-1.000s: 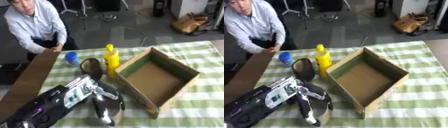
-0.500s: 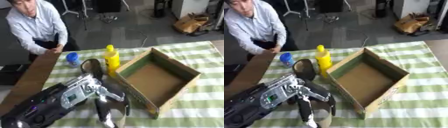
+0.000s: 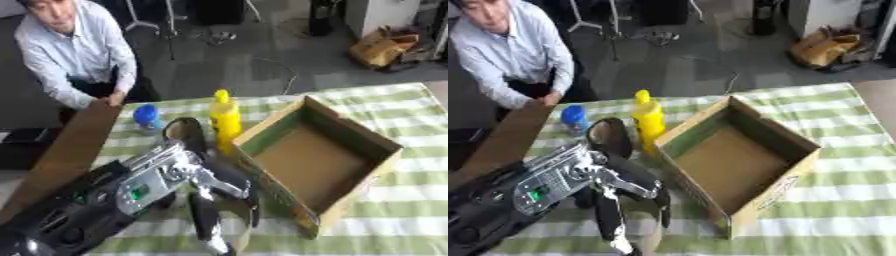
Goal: Pick up objects on the table and place them in the box.
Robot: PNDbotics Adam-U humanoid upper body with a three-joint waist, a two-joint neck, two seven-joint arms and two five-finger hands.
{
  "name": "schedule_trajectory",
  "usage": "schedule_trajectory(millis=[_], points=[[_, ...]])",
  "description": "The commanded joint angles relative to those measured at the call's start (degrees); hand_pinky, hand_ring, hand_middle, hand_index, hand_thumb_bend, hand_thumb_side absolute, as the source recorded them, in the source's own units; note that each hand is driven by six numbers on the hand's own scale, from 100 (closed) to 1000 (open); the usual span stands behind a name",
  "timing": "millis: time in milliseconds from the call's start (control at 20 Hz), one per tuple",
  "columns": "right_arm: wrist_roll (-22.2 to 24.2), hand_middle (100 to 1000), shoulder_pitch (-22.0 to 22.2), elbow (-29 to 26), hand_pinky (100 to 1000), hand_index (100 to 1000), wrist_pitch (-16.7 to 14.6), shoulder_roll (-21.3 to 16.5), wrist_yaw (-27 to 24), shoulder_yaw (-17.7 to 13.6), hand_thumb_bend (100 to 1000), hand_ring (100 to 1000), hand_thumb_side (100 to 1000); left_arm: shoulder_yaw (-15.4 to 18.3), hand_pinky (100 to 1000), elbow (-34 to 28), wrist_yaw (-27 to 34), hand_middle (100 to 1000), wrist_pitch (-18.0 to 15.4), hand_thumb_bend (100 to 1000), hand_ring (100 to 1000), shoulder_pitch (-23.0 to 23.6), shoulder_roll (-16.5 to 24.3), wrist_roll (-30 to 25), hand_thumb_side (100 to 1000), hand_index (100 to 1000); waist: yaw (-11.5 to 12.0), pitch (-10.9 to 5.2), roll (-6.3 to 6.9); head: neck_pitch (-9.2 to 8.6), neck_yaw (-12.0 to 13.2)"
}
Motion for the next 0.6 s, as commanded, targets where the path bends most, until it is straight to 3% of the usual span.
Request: schedule_trajectory(millis=[50,600], points=[[-0.07,535,-0.61,-1.14,851,518,-0.02,-0.64,0.02,-0.2,100,645,779,1.5,100,-2.04,-0.32,610,0.95,103,615,-1.8,2.71,0.0,361,761,0.15,-1.21,-0.24,0.05,-0.22],[-0.07,534,-0.51,-1.14,851,518,-0.07,-0.92,0.16,-0.04,100,644,776,5.38,100,-7.99,-0.49,608,3.7,100,615,-4.42,6.97,0.0,354,748,0.16,-1.44,0.36,0.02,-0.79]])
